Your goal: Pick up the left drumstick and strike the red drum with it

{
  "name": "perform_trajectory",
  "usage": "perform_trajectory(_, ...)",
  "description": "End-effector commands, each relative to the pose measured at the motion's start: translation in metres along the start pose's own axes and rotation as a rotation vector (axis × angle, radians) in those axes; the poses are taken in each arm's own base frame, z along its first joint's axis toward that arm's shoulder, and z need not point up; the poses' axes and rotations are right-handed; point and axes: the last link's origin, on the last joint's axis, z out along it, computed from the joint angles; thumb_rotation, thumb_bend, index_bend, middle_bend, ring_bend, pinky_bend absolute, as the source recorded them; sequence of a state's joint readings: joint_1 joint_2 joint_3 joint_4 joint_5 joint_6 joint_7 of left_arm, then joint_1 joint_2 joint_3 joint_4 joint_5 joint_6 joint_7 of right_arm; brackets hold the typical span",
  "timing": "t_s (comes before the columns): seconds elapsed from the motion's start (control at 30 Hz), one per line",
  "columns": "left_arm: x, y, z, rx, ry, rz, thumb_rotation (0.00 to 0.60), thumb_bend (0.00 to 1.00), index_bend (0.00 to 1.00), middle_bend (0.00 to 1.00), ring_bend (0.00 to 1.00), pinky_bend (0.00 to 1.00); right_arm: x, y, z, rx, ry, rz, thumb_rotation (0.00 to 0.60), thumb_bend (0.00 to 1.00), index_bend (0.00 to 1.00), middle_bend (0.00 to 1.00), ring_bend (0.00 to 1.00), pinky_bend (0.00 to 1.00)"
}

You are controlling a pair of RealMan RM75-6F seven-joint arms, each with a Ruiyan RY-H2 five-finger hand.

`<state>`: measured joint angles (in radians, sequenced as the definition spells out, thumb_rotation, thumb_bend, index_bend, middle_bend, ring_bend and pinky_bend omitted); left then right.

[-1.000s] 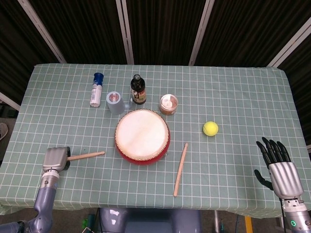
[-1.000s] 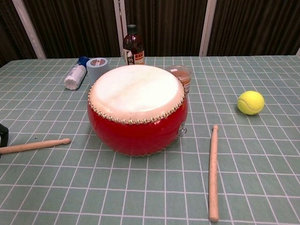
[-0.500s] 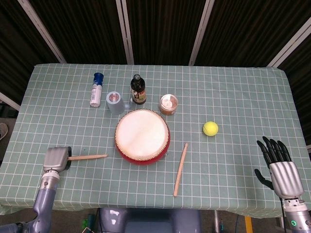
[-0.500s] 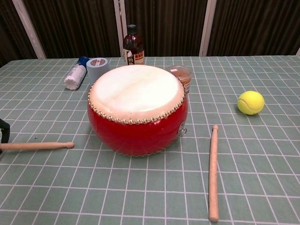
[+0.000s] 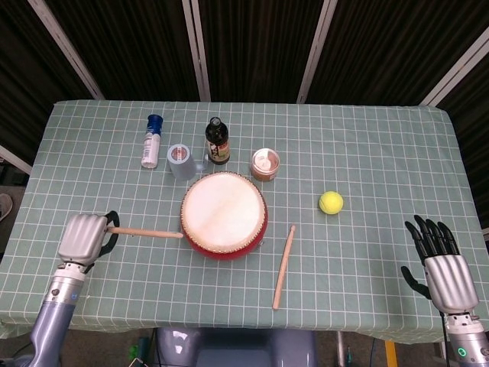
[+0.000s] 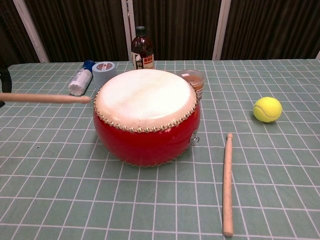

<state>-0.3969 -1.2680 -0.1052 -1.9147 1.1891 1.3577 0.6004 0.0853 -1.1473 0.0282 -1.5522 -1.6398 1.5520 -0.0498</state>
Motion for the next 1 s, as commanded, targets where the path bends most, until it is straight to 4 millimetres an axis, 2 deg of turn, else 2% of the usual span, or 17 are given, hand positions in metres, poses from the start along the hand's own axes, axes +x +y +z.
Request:
perform_trajectory(0.03, 0.031, 0.008, 0.001, -0.031, 0.086, -0.052, 0.600, 0.53, 0.71, 1.00, 1.00, 0.96, 0.000, 0.000, 0.000, -0.001, -0.001, 0.000, 0.600, 0.34, 0.00, 0.00, 0.00, 0.07)
perform_trajectory(0.27, 0.063, 0.038, 0.015, -0.077, 0.187, -0.110, 0.600, 0.53, 0.71, 1.00, 1.00, 0.96, 0.000, -0.001, 0.001, 0.001, 0.001, -0.001, 0.600, 0.34, 0.00, 0.00, 0.00, 0.07)
perform_trajectory(0.4, 0.073, 0.059, 0.033, -0.072, 0.286, -0.237, 0.600, 0.53, 0.71, 1.00, 1.00, 0.96, 0.000, -0.001, 0.001, 0.002, 0.007, 0.004, 0.600, 0.34, 0.00, 0.00, 0.00, 0.07)
perform_trajectory(0.53, 0.071, 0.078, 0.052, -0.088, 0.390, -0.295, 0.600, 0.53, 0.71, 1.00, 1.00, 0.96, 0.000, -0.001, 0.001, 0.001, 0.005, 0.011, 0.600, 0.34, 0.00, 0.00, 0.00, 0.07)
perform_trajectory(0.67, 0.055, 0.090, 0.070, -0.058, 0.356, -0.252, 0.600, 0.53, 0.71, 1.00, 1.00, 0.96, 0.001, -0.001, 0.001, 0.000, 0.005, 0.018, 0.600, 0.34, 0.00, 0.00, 0.00, 0.07)
perform_trajectory(0.77, 0.036, 0.090, 0.078, -0.030, 0.291, -0.167, 0.600, 0.53, 0.71, 1.00, 1.00, 0.96, 0.001, 0.000, 0.001, -0.001, 0.003, 0.023, 0.600, 0.34, 0.00, 0.00, 0.00, 0.07)
perform_trajectory(0.9, -0.002, 0.076, 0.080, 0.003, 0.170, 0.024, 0.600, 0.54, 0.73, 1.00, 1.00, 0.96, 0.001, -0.001, 0.002, 0.000, 0.009, 0.024, 0.600, 0.34, 0.00, 0.00, 0.00, 0.07)
perform_trajectory(1.0, -0.032, 0.059, 0.073, 0.102, -0.066, 0.190, 0.600, 0.54, 0.73, 1.00, 1.00, 0.96, 0.002, -0.001, 0.001, 0.002, 0.012, 0.029, 0.600, 0.34, 0.00, 0.00, 0.00, 0.07)
